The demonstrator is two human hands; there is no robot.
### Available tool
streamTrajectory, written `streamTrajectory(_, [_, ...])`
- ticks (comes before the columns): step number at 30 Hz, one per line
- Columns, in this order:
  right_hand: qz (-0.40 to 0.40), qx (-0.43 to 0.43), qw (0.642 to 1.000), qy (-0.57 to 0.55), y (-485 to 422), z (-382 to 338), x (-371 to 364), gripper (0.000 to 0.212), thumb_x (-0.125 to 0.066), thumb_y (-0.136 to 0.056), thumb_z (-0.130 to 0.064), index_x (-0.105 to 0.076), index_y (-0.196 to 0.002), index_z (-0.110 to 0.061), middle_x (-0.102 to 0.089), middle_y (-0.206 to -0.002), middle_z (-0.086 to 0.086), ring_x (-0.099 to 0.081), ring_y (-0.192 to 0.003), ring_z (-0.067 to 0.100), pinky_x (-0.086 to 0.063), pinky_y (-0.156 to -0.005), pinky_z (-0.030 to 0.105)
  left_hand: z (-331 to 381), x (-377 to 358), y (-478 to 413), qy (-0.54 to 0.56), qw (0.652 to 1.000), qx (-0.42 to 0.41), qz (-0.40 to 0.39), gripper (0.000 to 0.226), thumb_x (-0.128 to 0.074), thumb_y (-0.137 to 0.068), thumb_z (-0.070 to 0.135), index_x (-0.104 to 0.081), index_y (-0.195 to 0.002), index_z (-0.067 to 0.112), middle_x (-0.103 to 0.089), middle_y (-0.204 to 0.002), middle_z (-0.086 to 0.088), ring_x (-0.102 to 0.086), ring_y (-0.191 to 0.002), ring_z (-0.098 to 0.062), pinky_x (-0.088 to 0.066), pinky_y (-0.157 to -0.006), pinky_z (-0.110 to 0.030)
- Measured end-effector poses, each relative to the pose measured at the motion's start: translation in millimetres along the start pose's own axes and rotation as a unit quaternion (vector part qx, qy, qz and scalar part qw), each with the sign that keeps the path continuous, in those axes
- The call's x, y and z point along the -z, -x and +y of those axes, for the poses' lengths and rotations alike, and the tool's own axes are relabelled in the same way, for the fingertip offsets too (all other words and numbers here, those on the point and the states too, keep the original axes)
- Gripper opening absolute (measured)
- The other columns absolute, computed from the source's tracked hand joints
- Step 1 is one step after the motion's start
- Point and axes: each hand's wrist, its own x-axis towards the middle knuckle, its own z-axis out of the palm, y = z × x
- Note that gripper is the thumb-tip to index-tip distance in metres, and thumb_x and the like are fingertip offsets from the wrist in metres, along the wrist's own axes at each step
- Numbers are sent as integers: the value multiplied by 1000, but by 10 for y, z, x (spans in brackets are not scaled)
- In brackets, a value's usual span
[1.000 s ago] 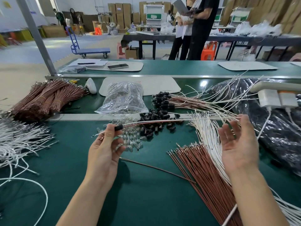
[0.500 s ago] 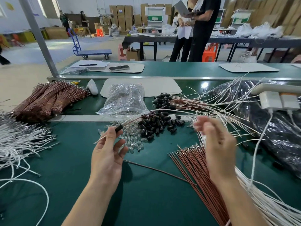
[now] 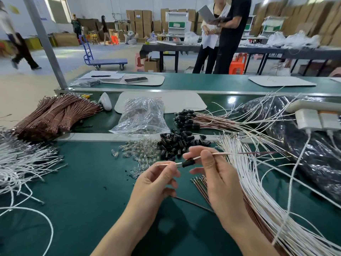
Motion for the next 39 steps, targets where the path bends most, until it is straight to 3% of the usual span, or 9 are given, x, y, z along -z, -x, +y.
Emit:
streamTrajectory(6, [26, -173, 966, -188, -82, 107, 40, 38, -50, -93, -39, -71, -110, -12, -77, -101, 11, -73, -85, 19, -59, -66, 26, -40, 32, -14, -37, 999, 2, 38, 29, -73, -78, 34, -71, -93, 9, -71, -83, -7, -62, -64, -14, -53, -59, -23])
streamTrajectory(12, [-7, -230, 935, -271, -57, 165, -39, 36, -53, -92, -37, -73, -110, -13, -75, -107, 17, -72, -84, 21, -58, -70, 24, -65, 31, -24, -61, 997, -5, 49, 32, -72, -81, 30, -69, -98, 3, -72, -80, -5, -62, -64, -12, -54, -59, -22])
streamTrajectory(19, [-65, -230, 938, -251, -15, 166, -107, 32, -72, -78, -44, -77, -105, -27, -76, -99, 9, -71, -87, 19, -57, -79, 25, -71, 32, -19, -100, 995, -12, 27, 28, -71, -82, 30, -72, -96, 5, -72, -77, -7, -63, -65, -14, -53, -59, -22])
streamTrajectory(23, [-77, -211, 953, -203, -5, 185, -68, 23, -75, -78, -30, -76, -100, -35, -75, -88, 5, -73, -86, 18, -57, -79, 24, -74, 13, 6, -118, 993, -27, 11, 26, -70, -84, 31, -72, -95, 8, -72, -78, -8, -62, -66, -15, -53, -59, -23])
streamTrajectory(29, [-34, -226, 950, -214, -36, 223, -28, 22, -77, -80, -22, -77, -100, -31, -73, -80, 3, -71, -78, 14, -57, -76, 22, 3, 90, -19, -116, 993, 29, -19, 38, -64, -85, 38, -70, -100, 4, -74, -87, -6, -65, -72, -16, -57, -66, -27])
streamTrajectory(36, [-43, -221, 955, -194, -21, 225, -40, 20, -75, -86, -17, -77, -99, -33, -71, -78, 1, -69, -75, 13, -57, -74, 22, 0, 128, -33, -128, 991, 27, -8, 25, -61, -95, 29, -70, -98, 6, -74, -88, -6, -65, -73, -16, -56, -66, -28])
streamTrajectory(39, [-36, -219, 957, -186, -19, 230, -38, 18, -73, -89, -12, -76, -101, -24, -72, -78, 2, -69, -74, 12, -57, -71, 22, -6, 134, -34, -127, 991, 26, -10, 21, -60, -98, 25, -70, -97, 7, -74, -88, -6, -65, -73, -16, -56, -66, -27])
